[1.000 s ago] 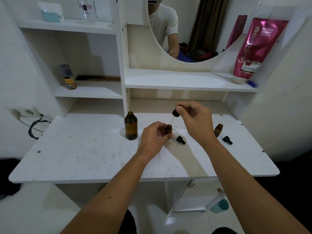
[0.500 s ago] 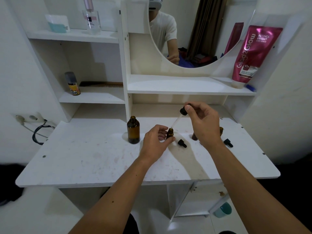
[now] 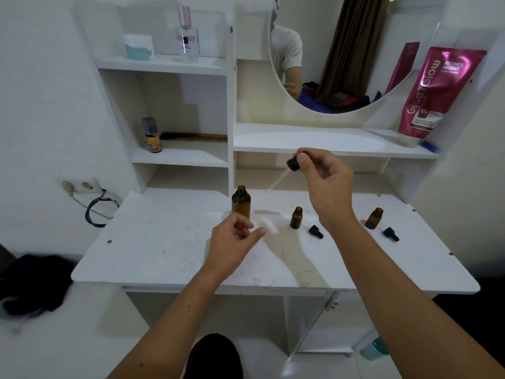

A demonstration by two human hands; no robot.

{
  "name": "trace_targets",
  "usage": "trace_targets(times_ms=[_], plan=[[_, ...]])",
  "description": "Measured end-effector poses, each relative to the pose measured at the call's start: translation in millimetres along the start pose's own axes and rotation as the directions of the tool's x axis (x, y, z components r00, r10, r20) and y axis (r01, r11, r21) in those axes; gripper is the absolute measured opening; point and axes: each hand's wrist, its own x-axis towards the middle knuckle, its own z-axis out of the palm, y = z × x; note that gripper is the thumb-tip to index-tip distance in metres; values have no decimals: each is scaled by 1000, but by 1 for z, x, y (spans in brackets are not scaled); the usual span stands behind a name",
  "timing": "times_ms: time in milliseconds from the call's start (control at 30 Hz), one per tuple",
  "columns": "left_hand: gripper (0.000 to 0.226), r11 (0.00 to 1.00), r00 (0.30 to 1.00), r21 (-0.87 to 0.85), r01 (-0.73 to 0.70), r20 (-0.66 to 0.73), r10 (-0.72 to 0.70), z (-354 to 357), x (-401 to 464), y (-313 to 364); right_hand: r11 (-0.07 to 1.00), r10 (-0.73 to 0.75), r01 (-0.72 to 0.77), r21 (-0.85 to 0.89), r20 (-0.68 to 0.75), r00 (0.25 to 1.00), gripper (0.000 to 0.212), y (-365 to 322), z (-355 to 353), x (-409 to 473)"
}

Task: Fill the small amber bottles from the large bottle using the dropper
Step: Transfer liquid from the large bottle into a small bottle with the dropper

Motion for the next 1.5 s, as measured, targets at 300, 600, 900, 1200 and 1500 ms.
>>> trace_targets(times_ms=[300,600,900,1200,1500], plan=[[50,999,985,-22,35,-167,-38,-34,13,-9,1000,-16,15,10,65,998,15,-7,40,11],[61,996,994,-72,55,-95,-62,-23,38,-6,992,-49,70,-102,194,980,15,0,58,11],[56,996,997,-73,57,-43,-61,-25,45,-7,978,8,53,-204,286,958,13,16,69,10],[55,997,997,-42,62,-35,-64,-25,46,-11,963,79,-6,-271,259,963,6,21,77,8],[56,997,997,-41,60,-39,-61,-24,47,-12,962,61,21,-271,292,954,15,16,77,5]])
